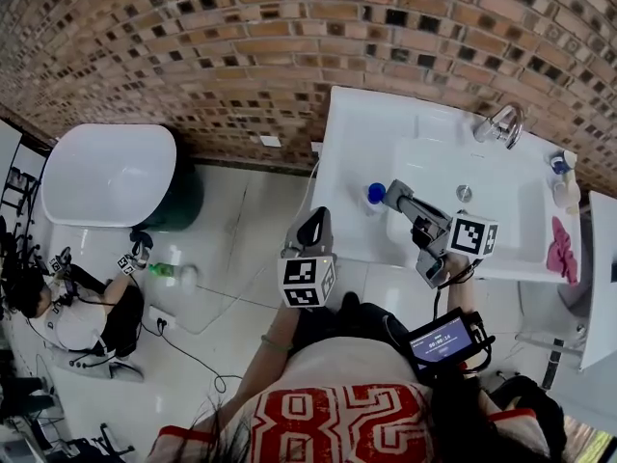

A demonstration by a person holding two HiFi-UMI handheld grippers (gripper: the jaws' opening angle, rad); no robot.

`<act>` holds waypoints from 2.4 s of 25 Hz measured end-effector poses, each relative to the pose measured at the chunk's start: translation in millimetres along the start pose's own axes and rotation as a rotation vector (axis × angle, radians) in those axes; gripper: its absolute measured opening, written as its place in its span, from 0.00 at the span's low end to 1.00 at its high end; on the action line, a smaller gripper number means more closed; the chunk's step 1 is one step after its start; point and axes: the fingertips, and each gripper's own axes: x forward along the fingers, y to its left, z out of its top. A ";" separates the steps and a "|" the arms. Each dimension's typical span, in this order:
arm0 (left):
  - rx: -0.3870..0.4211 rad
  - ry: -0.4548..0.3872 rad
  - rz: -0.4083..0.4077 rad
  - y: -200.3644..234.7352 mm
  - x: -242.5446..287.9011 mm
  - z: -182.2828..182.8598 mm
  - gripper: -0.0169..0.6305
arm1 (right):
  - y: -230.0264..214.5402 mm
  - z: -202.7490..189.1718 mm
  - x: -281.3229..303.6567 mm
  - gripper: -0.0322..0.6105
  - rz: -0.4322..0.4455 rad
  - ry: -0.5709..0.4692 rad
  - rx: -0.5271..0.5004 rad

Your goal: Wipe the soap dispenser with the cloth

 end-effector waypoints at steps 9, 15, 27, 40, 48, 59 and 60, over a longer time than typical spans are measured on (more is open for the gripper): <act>0.014 0.000 -0.069 11.1 20.5 11.2 0.03 | 11.4 -4.0 -30.5 0.13 -0.075 -0.086 -0.120; 0.060 0.029 -0.242 3.6 31.7 17.0 0.03 | 15.0 -20.8 -40.9 0.13 -0.187 -0.216 -0.074; 0.165 0.108 -0.578 9.6 8.1 9.9 0.03 | 19.0 -87.0 19.3 0.13 -0.574 -0.425 -0.051; 0.226 0.099 -0.627 24.5 4.9 7.9 0.03 | -21.4 -74.4 80.0 0.13 -0.760 -0.338 -0.183; 0.204 0.126 -0.591 28.3 15.4 8.0 0.03 | -38.4 -91.3 56.7 0.13 -0.783 -0.327 -0.145; 0.184 0.159 -0.637 -6.6 17.5 2.6 0.03 | -51.6 -107.3 13.3 0.13 -0.830 -0.308 -0.101; 0.183 0.161 -0.636 -7.5 17.6 2.2 0.03 | -47.6 -105.8 17.9 0.13 -0.814 -0.302 -0.108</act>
